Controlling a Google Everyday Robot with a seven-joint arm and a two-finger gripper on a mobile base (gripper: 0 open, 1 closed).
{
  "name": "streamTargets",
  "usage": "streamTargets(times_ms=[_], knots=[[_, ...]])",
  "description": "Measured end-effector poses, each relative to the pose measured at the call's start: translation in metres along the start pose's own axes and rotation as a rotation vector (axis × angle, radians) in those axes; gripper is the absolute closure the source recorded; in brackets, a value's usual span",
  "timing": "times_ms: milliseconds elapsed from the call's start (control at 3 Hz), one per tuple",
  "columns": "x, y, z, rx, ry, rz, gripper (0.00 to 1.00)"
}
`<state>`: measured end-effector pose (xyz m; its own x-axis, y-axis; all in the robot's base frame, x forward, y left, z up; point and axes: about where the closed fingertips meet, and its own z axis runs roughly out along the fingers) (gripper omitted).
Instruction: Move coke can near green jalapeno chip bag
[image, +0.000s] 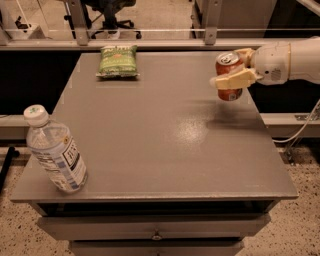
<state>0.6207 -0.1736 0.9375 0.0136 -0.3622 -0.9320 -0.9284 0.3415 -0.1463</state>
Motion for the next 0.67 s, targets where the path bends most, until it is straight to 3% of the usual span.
streamTargets(times_ms=[667], knots=[[-0.021, -0.073, 0.075, 0.057, -0.087, -0.093, 1.00]])
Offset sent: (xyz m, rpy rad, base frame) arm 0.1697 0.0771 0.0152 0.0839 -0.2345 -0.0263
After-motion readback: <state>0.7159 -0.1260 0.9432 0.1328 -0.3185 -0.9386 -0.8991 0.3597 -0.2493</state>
